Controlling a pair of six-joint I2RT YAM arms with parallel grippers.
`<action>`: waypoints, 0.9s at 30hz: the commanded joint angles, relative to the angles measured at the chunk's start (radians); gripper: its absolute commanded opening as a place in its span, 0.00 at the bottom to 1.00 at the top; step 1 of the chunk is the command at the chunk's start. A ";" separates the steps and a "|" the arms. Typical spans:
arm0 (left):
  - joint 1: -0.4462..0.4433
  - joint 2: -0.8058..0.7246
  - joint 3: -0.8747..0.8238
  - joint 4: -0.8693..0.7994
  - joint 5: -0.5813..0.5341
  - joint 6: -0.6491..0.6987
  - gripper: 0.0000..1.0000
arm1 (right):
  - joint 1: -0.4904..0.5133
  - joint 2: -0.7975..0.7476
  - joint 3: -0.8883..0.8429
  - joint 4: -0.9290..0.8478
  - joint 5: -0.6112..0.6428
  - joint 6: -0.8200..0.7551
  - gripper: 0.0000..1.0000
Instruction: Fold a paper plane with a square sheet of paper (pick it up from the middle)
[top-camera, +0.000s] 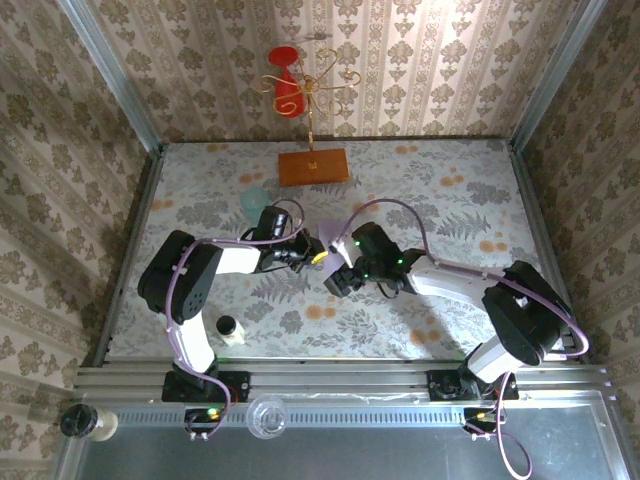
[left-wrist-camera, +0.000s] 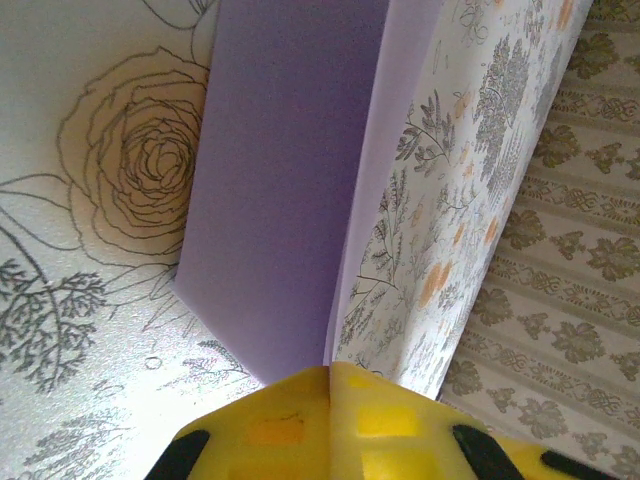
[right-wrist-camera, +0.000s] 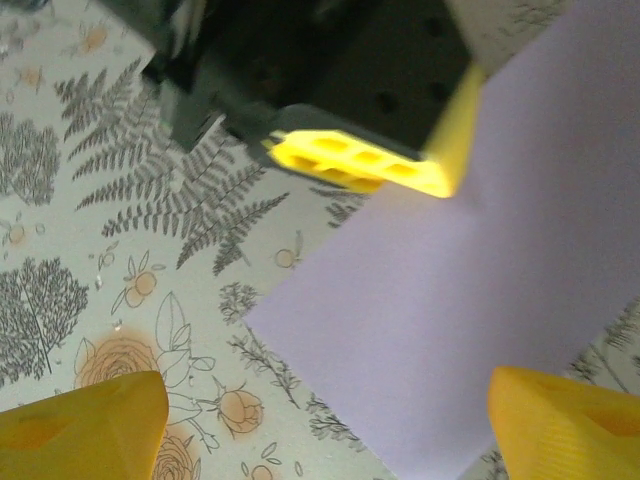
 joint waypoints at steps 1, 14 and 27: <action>-0.011 0.005 -0.002 0.002 -0.006 -0.010 0.00 | 0.038 0.051 0.029 0.025 0.097 -0.111 0.83; -0.020 0.012 -0.001 0.000 -0.003 -0.007 0.00 | 0.038 0.048 -0.076 0.222 0.246 -0.127 0.67; -0.024 0.017 0.008 0.001 0.006 -0.006 0.00 | -0.002 0.031 -0.090 0.228 0.100 -0.108 0.45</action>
